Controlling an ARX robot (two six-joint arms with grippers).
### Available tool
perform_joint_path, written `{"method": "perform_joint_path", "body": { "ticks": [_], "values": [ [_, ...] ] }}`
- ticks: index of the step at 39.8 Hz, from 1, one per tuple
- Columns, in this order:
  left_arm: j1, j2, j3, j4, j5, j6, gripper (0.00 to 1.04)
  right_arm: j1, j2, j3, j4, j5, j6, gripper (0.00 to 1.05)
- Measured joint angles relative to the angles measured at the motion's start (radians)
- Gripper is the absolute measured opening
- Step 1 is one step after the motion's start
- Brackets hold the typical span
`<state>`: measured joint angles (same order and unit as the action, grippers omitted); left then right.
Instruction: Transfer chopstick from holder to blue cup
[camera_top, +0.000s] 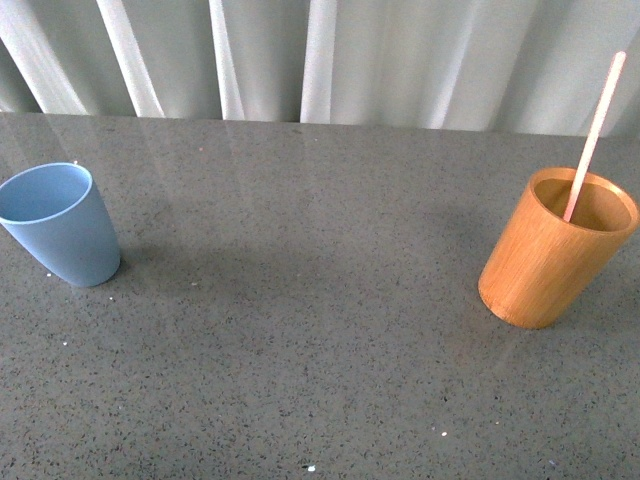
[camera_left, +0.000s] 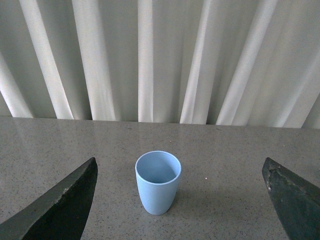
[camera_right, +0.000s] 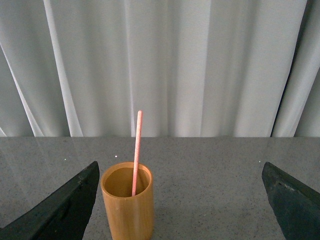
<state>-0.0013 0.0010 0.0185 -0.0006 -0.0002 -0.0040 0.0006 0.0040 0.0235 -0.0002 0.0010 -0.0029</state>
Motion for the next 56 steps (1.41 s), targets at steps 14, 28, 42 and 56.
{"method": "perform_joint_path", "body": {
  "ticks": [14, 28, 42, 56],
  "values": [
    [0.000, 0.000, 0.000, 0.000, 0.000, 0.000, 0.98, 0.000, 0.000, 0.000, 0.000, 0.000, 0.000, 0.95],
    [-0.016, 0.309, 0.087, -0.128, -0.384, -0.235, 0.98, 0.000, 0.000, 0.000, 0.000, 0.000, 0.000, 0.95],
    [0.165, 0.874, 0.414, -0.064, -0.137, -0.166, 0.98, 0.000, 0.000, 0.000, 0.000, 0.000, 0.000, 0.95],
    [0.095, 1.341, 0.778, -0.239, -0.087, -0.082, 0.98, 0.000, 0.000, 0.000, 0.000, 0.000, 0.000, 0.95]
  ]
}}
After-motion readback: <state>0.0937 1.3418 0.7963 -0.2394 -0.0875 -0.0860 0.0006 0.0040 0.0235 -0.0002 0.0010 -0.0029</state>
